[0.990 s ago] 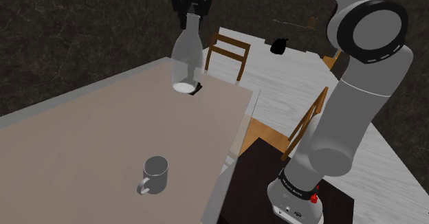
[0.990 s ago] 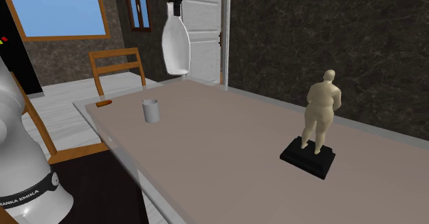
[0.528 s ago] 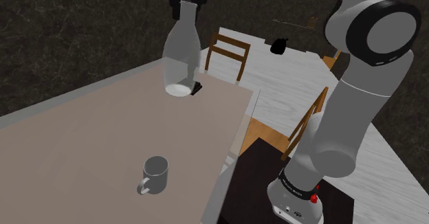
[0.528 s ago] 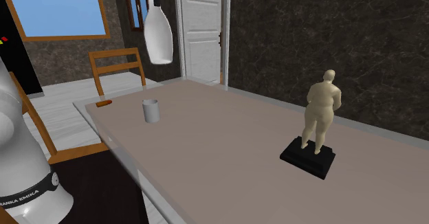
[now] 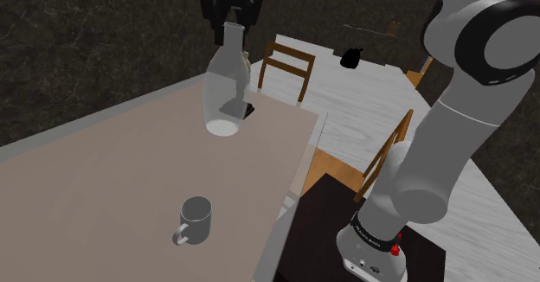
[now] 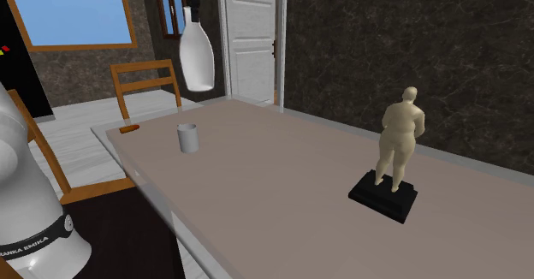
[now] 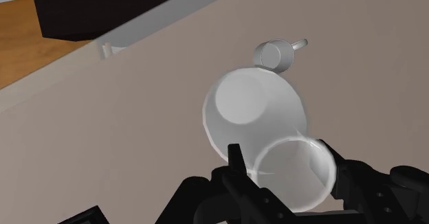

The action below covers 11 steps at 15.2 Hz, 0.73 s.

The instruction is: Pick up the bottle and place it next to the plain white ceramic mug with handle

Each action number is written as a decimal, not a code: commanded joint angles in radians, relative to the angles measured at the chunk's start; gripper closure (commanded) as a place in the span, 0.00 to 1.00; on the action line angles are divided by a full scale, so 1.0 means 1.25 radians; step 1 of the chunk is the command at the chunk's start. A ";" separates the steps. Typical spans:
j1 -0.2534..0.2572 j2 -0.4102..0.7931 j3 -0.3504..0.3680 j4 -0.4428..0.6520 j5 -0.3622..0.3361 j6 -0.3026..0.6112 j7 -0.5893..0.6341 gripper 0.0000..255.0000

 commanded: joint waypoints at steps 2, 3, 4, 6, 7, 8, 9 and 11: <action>-0.001 -0.020 -0.002 -0.058 0.003 0.039 -0.005 1.00; -0.002 -0.025 -0.002 -0.076 0.004 0.052 -0.006 1.00; -0.002 -0.031 -0.003 -0.094 0.005 0.064 -0.007 1.00; -0.002 -0.041 -0.003 -0.128 0.007 0.088 -0.009 1.00; -0.002 -0.045 -0.004 -0.144 0.007 0.100 -0.010 1.00; -0.002 -0.050 -0.004 -0.160 0.008 0.112 -0.011 1.00; -0.002 -0.054 -0.004 -0.176 0.009 0.124 -0.012 1.00; -0.003 -0.061 -0.004 -0.207 0.010 0.147 -0.014 1.00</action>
